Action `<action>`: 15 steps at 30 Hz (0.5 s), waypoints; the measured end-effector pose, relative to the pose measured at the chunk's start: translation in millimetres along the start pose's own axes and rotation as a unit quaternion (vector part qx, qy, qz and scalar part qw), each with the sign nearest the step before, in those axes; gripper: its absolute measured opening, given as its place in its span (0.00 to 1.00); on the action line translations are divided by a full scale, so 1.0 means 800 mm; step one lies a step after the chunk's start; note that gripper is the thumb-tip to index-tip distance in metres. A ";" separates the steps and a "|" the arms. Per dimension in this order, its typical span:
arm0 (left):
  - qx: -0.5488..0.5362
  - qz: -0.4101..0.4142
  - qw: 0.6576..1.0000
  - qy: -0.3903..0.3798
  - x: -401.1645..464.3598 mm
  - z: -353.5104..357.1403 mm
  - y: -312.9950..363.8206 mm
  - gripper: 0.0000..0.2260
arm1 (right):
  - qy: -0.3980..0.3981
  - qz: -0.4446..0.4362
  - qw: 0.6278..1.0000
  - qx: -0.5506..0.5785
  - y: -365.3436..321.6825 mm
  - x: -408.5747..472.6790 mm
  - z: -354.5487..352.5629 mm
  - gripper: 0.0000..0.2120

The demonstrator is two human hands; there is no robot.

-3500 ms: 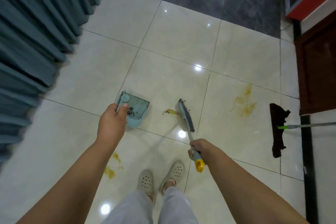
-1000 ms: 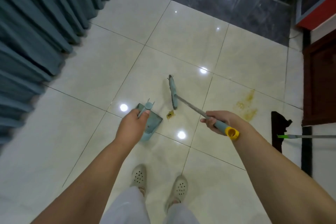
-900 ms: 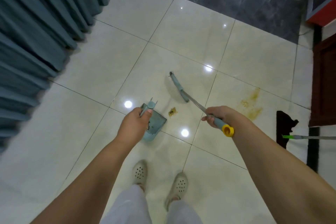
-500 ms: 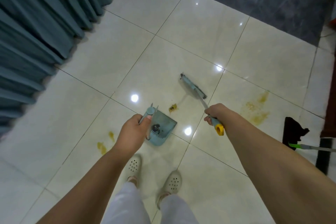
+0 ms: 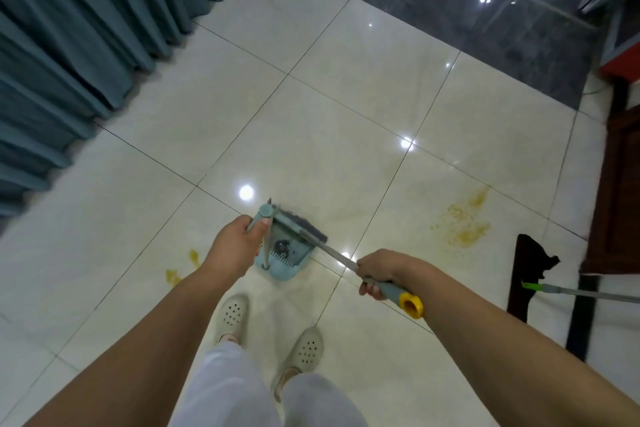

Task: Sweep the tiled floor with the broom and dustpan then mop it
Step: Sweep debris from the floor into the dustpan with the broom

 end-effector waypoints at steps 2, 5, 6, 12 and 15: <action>0.003 0.005 1.000 -0.001 -0.006 0.002 -0.004 0.17 | -0.013 0.003 1.000 0.000 0.007 -0.021 0.001 0.13; 0.011 0.010 1.000 -0.002 -0.020 0.004 -0.016 0.17 | -0.014 -0.011 1.000 -0.005 0.011 -0.044 -0.003 0.09; 0.011 0.009 1.000 -0.003 -0.024 0.004 -0.021 0.17 | -0.010 -0.020 1.000 -0.013 0.010 -0.048 -0.005 0.09; -0.070 -0.013 0.997 -0.002 -0.050 -0.011 -0.056 0.14 | 0.036 -0.058 0.995 -0.078 -0.021 -0.017 -0.016 0.13; -0.089 -0.024 0.996 -0.007 -0.058 -0.016 -0.068 0.14 | 0.054 -0.049 0.993 -0.091 -0.028 0.011 -0.012 0.14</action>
Point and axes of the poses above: each hand's wrist, its own x-axis towards the middle knuckle, its own z-axis out of the palm, y = z × x, the point moved 10 cm from there along x, towards the middle knuckle, and after that the axes turned 2 degrees about -z, right-handed, at the moved point
